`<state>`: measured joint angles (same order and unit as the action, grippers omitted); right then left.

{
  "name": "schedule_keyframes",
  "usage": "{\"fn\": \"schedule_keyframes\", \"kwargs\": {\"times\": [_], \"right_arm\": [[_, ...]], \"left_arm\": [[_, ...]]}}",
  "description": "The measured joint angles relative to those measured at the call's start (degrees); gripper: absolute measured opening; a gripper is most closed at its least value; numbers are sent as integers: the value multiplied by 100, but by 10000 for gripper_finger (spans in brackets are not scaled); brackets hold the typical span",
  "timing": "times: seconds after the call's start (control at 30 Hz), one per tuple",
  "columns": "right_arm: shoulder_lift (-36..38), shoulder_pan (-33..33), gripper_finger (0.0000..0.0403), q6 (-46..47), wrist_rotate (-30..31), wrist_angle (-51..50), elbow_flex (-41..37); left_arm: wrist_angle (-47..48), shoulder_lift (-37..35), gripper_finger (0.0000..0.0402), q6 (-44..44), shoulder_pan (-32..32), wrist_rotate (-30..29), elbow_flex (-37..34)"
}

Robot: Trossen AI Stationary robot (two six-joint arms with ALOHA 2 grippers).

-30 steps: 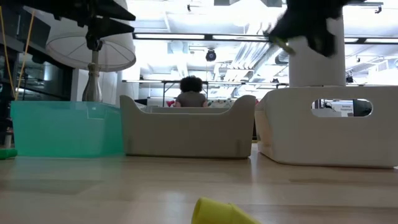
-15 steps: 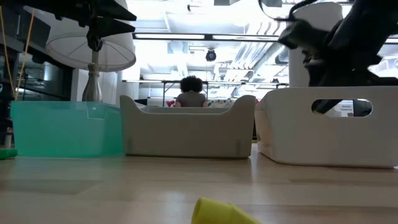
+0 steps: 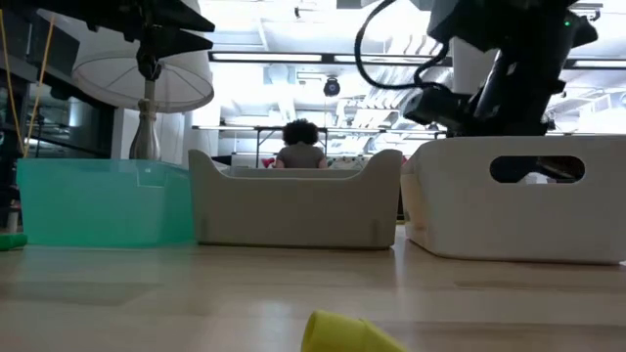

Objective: Sort crayons
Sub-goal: Put the green crayon into the white bin

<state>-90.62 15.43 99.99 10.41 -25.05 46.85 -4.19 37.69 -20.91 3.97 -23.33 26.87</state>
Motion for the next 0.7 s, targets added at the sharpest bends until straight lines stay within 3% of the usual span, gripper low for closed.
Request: {"fn": "schedule_keyframes", "kwargs": {"times": [0.57,0.7], "right_arm": [[-359,-122,4,33,-279,25,13],[-362,-124,33,24,-310,36,11]], "left_arm": [[3,0,129,2,-2,-160,2],[3,0,129,4,-2,-160,2]]}}
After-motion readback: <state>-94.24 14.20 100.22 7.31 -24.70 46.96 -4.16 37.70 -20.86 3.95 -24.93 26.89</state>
